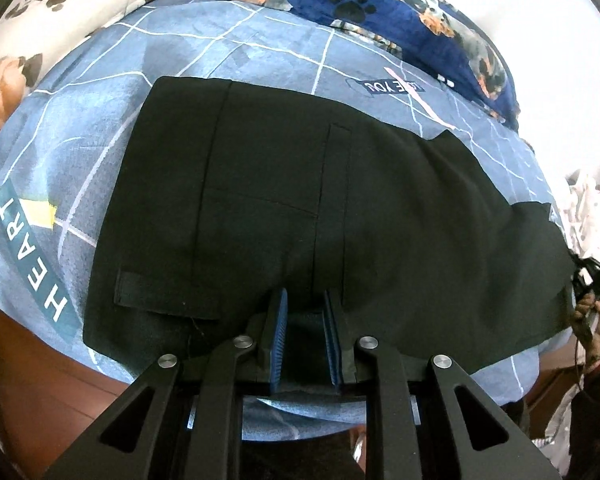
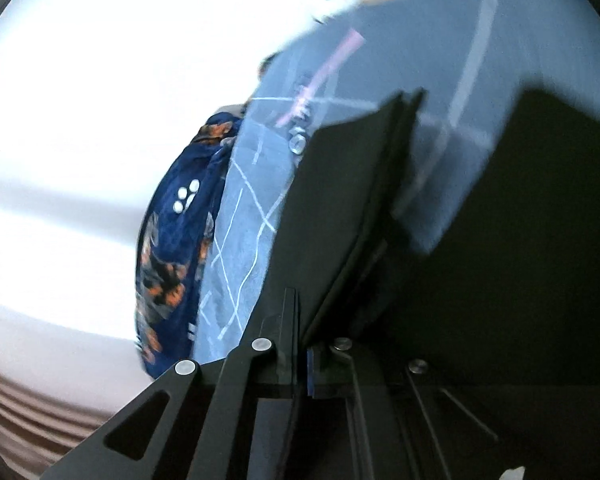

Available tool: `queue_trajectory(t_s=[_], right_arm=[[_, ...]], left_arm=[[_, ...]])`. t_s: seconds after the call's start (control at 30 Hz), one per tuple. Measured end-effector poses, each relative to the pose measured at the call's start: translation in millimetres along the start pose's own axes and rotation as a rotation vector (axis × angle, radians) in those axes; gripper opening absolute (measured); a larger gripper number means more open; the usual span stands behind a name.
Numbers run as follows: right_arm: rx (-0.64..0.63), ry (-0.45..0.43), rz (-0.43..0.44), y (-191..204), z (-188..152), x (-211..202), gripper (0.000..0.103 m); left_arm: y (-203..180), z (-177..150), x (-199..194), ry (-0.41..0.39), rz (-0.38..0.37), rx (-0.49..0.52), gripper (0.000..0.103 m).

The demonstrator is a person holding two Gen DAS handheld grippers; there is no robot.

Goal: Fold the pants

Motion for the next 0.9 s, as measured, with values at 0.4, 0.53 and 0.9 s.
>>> queue_trajectory(t_s=[0.4, 0.53, 0.9], right_arm=[[0.058, -0.016, -0.069, -65, -22, -94, 0.003], [0.144, -0.046, 0.007, -91, -26, -105, 0.002], [0.195, -0.121, 0.038, -100, -23, -129, 0.002]], left_arm=[[3, 1, 1, 0.021, -0.031, 0.003, 0.021], [3, 1, 1, 0.019, -0.029, 0.005, 0.021], [2, -1, 1, 0.009, -0.029, 0.006, 0.021]])
Point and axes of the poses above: each gripper's, at about its wrist camera, not at the fingertips, and x roughly the way its jaws point, y to its left, z to its top, the point moved 6 cm from there along x, roughly the way its jaws point, and after that the axes turned 6 degrees about z, right-handed, at the moved point
